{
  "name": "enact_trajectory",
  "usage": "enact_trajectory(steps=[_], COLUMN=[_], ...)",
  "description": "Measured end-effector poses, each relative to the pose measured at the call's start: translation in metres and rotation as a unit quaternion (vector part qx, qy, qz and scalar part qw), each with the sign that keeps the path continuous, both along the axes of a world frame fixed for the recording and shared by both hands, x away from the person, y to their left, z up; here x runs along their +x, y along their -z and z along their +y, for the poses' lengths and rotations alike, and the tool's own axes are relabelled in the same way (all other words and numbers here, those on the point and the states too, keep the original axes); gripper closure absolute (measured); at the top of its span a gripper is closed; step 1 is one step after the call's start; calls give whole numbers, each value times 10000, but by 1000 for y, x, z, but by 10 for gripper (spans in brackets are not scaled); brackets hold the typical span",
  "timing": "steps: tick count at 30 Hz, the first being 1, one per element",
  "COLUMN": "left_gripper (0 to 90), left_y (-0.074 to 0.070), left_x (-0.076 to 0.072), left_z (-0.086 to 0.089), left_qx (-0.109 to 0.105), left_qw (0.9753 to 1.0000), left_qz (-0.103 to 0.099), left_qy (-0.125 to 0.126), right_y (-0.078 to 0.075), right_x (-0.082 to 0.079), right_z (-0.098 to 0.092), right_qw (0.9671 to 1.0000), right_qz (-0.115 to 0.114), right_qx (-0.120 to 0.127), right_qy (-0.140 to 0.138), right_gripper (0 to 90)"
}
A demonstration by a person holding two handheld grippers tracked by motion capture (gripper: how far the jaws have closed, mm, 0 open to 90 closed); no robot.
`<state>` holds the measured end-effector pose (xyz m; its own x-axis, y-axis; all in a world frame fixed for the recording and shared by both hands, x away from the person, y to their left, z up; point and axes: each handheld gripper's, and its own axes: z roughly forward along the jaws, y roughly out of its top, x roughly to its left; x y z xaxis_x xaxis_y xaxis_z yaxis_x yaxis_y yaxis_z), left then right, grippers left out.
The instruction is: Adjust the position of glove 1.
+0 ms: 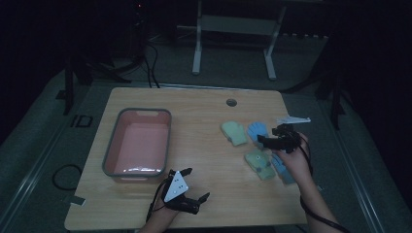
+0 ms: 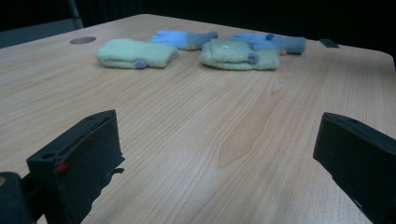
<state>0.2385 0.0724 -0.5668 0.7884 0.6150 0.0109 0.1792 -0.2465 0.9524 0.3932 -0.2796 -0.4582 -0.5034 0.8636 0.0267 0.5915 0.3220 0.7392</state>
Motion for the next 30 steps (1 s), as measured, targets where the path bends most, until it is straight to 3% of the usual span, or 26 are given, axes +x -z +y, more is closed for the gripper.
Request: enact_trajectory(steps=[13, 24, 30], left_gripper=[10, 10, 10], left_y=[0, 0, 0], left_x=[0, 0, 0], left_z=[0, 1, 1], left_qx=[-6, -10, -20], left_qw=[10000, 10000, 10000], left_qz=[21, 18, 25], left_qy=[34, 66, 75], right_y=[23, 42, 53], right_x=[24, 52, 67], right_z=[40, 61, 68], right_qw=[9983, 9987, 9985], right_qz=[107, 309, 414], right_qx=[-135, -112, -168], right_qy=[-548, -399, -330], right_gripper=[396, 490, 493])
